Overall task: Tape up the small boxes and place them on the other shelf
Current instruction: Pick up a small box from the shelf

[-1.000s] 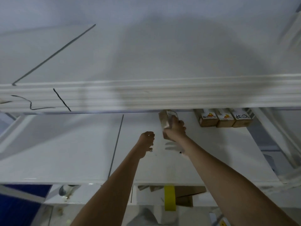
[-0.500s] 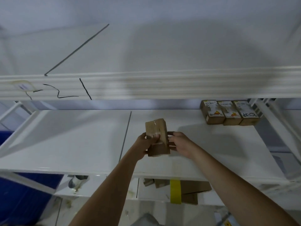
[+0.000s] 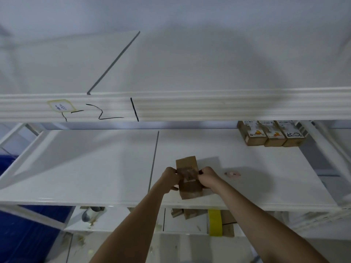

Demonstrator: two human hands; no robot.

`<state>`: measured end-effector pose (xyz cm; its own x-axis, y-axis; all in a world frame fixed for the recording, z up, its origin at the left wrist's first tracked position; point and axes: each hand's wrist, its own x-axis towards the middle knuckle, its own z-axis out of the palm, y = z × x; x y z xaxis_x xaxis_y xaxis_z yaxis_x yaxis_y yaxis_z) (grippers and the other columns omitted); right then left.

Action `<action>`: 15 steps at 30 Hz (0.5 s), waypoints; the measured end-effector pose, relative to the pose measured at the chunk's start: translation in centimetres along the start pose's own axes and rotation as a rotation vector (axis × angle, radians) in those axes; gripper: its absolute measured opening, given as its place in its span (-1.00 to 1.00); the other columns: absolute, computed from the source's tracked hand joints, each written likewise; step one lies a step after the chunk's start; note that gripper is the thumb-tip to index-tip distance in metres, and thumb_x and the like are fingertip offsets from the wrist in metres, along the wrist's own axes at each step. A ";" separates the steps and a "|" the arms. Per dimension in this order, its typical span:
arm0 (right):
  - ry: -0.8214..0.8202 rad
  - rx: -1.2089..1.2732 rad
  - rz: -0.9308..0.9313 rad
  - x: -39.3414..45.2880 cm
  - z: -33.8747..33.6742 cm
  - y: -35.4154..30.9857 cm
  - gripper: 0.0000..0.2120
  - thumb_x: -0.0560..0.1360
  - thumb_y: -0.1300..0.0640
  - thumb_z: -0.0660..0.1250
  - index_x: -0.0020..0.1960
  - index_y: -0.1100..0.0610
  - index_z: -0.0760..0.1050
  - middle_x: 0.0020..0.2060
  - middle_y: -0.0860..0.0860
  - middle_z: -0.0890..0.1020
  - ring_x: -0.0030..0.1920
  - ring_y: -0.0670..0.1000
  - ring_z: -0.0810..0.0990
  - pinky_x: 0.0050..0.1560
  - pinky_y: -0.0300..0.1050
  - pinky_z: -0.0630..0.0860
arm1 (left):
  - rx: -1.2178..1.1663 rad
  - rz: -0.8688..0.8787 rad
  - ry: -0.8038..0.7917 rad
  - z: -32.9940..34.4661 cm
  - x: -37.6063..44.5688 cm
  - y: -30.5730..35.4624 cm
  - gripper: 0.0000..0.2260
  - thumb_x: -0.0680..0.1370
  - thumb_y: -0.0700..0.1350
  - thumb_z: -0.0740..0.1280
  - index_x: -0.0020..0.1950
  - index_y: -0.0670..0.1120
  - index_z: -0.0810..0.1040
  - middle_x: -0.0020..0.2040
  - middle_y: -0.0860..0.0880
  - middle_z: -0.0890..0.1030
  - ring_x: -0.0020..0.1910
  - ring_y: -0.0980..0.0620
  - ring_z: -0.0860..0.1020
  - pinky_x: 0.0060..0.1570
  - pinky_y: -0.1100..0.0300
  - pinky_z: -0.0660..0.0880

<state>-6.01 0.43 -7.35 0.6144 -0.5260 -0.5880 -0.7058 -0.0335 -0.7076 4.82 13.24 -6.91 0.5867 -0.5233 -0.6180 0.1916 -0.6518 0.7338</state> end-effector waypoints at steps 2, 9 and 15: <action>0.042 -0.129 -0.004 0.1 0.7 -0.4 -0.82 0.58 0.10 0.28 -0.01 0.23 0.52 -0.13 0.12 0.62 -0.12 0.08 0.62 -0.10 -0.03 0.63 | 0.053 0.001 0.071 0.0 0.1 -0.2 -0.79 0.59 -0.18 0.34 0.21 -0.20 0.54 0.10 -0.17 0.63 0.02 -0.10 0.64 -0.02 -0.05 0.66; 0.151 -0.328 0.016 0.1 1.9 -0.7 -0.79 0.62 0.20 0.23 -0.20 0.12 0.36 -0.25 0.03 0.49 -0.28 -0.04 0.47 -0.35 -0.21 0.36 | 0.303 0.069 0.146 0.3 0.4 0.0 -0.76 0.57 -0.10 0.35 0.18 -0.18 0.52 0.08 -0.16 0.61 0.02 -0.13 0.62 0.01 -0.06 0.65; 0.232 -0.341 -0.010 0.7 2.4 0.4 -0.77 0.61 0.14 0.28 -0.21 0.12 0.39 -0.26 0.03 0.53 -0.25 0.01 0.50 -0.35 -0.20 0.37 | 0.371 0.107 0.180 0.7 0.3 0.0 -0.75 0.57 -0.09 0.35 0.18 -0.20 0.52 0.06 -0.15 0.59 0.00 -0.13 0.60 0.01 0.00 0.63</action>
<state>-5.00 2.09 -9.02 0.5537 -0.7003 -0.4505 -0.8005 -0.2987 -0.5196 4.47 12.74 -7.28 0.7223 -0.5159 -0.4606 -0.1547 -0.7697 0.6194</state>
